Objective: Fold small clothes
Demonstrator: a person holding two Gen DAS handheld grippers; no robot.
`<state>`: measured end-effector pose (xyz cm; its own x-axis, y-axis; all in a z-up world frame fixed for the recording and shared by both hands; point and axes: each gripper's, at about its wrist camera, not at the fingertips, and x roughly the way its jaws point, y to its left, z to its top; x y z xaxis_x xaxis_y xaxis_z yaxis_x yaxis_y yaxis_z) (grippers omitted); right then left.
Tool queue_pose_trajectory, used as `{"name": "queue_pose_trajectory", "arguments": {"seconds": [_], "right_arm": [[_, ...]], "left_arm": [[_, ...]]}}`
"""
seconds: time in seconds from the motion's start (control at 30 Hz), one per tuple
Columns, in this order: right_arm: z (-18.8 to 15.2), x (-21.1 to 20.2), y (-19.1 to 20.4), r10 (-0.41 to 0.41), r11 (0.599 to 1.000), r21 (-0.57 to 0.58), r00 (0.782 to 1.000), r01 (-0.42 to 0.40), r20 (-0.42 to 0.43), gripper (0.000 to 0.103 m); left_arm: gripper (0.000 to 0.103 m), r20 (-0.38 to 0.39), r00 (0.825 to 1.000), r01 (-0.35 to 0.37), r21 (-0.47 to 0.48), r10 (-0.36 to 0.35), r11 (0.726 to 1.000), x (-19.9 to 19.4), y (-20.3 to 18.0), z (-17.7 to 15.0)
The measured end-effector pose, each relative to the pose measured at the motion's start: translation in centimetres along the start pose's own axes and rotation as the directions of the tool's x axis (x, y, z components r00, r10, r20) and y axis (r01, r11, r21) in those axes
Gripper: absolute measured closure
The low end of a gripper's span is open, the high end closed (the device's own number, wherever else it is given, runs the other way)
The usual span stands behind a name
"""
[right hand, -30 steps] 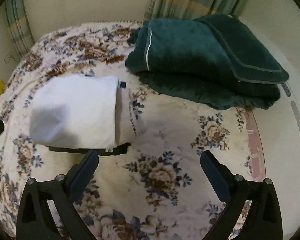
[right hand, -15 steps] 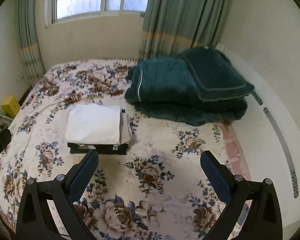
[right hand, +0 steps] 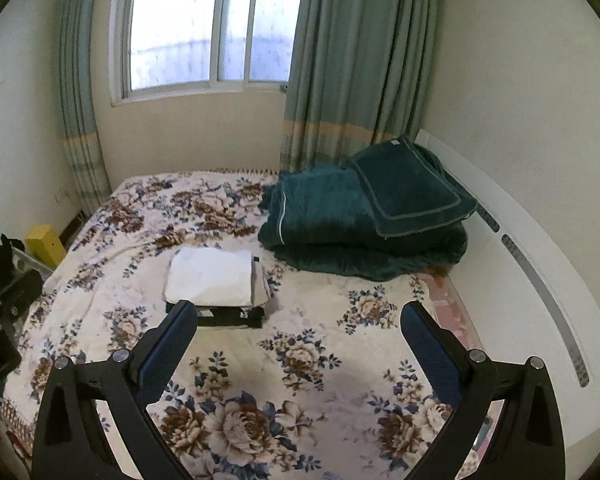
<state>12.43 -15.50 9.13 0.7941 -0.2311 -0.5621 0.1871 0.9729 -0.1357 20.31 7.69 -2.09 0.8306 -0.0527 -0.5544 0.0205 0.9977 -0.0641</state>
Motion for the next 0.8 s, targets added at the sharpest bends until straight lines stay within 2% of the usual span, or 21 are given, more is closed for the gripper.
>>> {"name": "queue_pose_trajectory", "arguments": {"seconds": [0.2, 0.33, 0.8], "right_arm": [[0.1, -4.3, -0.2, 0.033, 0.999, -0.008, 0.998, -0.033, 0.044, 0.000], [0.0, -5.6, -0.1, 0.054, 0.998, -0.013, 0.997, -0.054, 0.049, 0.000], [0.3, -5.5, 0.0, 0.097, 0.995, -0.024, 0.993, -0.096, 0.061, 0.000]], "left_arm": [[0.000, 0.020, 1.000, -0.011, 0.004, 0.011, 1.000, -2.0, 0.2, -0.2], [0.000, 0.030, 0.999, -0.020, 0.001, 0.020, 1.000, -3.0, 0.4, -0.4], [0.000, 0.062, 0.998, -0.028, 0.000, 0.028, 1.000, -5.2, 0.0, -0.4]]}}
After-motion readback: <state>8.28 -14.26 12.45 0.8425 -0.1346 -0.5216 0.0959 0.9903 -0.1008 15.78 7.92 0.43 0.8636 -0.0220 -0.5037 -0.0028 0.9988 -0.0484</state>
